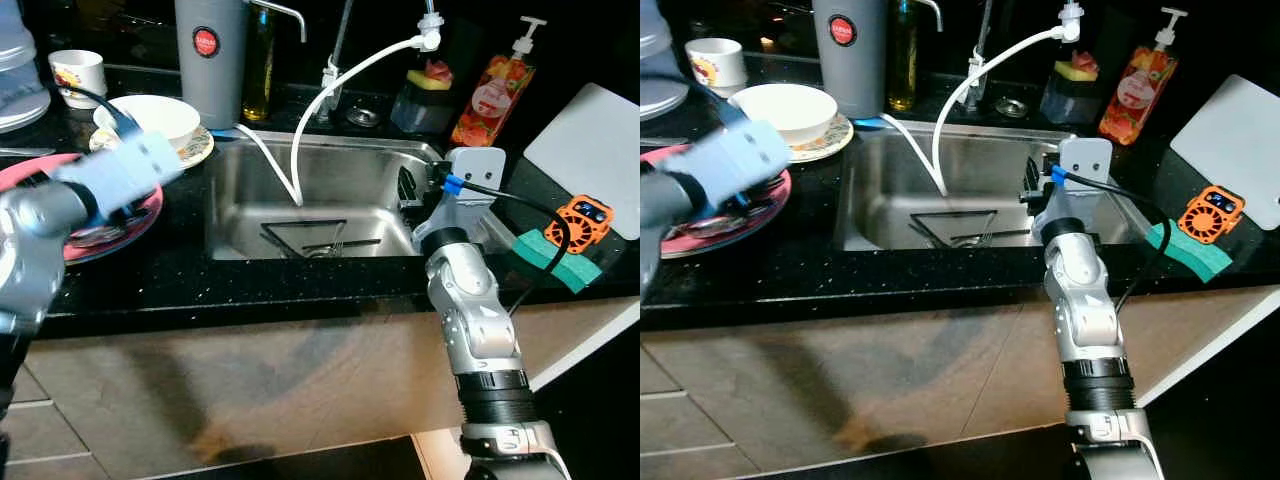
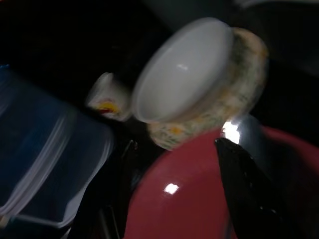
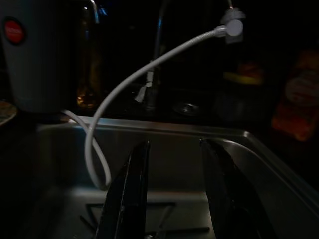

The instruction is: Kitchen organization

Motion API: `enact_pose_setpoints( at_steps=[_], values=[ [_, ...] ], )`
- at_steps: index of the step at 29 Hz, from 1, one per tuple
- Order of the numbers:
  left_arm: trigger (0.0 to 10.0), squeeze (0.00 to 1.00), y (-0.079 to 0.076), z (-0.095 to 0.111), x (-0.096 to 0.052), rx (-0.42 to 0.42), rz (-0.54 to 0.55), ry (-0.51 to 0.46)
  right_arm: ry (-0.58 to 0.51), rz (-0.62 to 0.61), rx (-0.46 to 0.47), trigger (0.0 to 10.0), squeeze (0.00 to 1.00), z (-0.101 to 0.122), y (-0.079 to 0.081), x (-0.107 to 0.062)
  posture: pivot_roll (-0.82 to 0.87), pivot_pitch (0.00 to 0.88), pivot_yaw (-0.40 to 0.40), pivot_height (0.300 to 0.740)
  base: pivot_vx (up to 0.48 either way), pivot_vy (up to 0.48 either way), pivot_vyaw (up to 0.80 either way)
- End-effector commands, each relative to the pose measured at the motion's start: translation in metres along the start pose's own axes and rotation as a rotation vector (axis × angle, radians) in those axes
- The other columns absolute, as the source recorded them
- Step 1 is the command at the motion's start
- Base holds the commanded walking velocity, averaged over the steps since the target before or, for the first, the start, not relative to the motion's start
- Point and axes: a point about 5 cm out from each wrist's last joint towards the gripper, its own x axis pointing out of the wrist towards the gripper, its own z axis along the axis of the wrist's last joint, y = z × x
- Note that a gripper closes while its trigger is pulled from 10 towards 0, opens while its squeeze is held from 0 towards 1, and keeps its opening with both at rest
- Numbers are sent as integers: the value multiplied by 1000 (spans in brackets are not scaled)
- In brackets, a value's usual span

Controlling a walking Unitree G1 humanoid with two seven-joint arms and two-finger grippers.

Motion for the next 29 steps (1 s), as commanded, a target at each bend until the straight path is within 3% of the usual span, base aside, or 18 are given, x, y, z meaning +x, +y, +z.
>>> enact_pose_setpoints(
  at_steps=[1,2,3,4,6,7,8,9,10,17,19,20,24,25,26,27,29],
  values=[
    [10000,0,-4,1,4,-27,5,-14,-6,-10,2,10000,0,0,-2,1,124,0,-135,740,0,0,0],
    [10000,0,14,5,16,-190,139,-36,-11,-30,8,10000,0,0,-3,0,111,0,-102,740,0,0,0],
    [10000,0,20,5,20,-265,183,-34,-11,-38,9,10000,0,-1,-3,-2,111,0,-102,740,0,0,0],
    [10000,0,20,5,20,-265,183,-34,-11,-38,9,10000,0,-1,-3,-2,111,0,-102,740,0,0,0],
    [10000,0,29,-2,27,-518,196,-11,-11,-58,14,10000,0,-2,-5,-6,98,0,-76,740,0,0,0],
    [10000,0,29,-2,27,-518,196,-11,-11,-58,14,10000,0,-2,-5,-6,98,0,-76,740,0,0,0],
    [10000,0,31,-4,29,-600,188,-14,-11,-68,15,10000,0,-3,-6,-7,98,0,-76,740,0,0,0],
    [10000,0,31,-4,29,-600,188,-14,-11,-68,15,10000,0,-3,-6,-7,98,0,-76,740,0,0,0],
    [10000,0,31,-5,33,-652,155,-24,-11,-79,16,10000,0,-4,-7,-8,96,0,-61,740,0,0,0],
    [10000,0,39,3,49,-578,87,-95,-26,-115,18,10000,0,-4,-10,-10,79,0,-11,740,0,0,0],
    [10000,0,43,8,51,-456,36,-93,-36,-138,16,10000,0,-3,-14,-13,66,0,17,740,0,0,0],
    [10000,0,43,8,51,-456,36,-93,-36,-138,16,10000,0,-3,-14,-13,66,0,17,740,0,0,0],
    [10000,0,48,11,50,-202,-69,-66,-34,-169,2,10000,0,-4,-20,-21,45,0,36,740,0,0,0],
    [10000,0,48,11,50,-202,-69,-66,-34,-169,2,10000,0,-4,-20,-21,45,0,36,740,0,0,0],
    [10000,0,48,10,47,-93,-188,-74,-33,-183,-5,10000,0,-5,-23,-24,41,0,48,740,0,0,0],
    [10000,0,49,7,44,-51,-262,-69,-34,-191,-8,10000,0,-5,-24,-26,42,0,64,740,0,0,0],
    [10000,0,49,5,42,-38,-298,-69,-34,-196,-7,10000,0,-5,-24,-27,44,0,77,740,0,0,0]
  ],
)
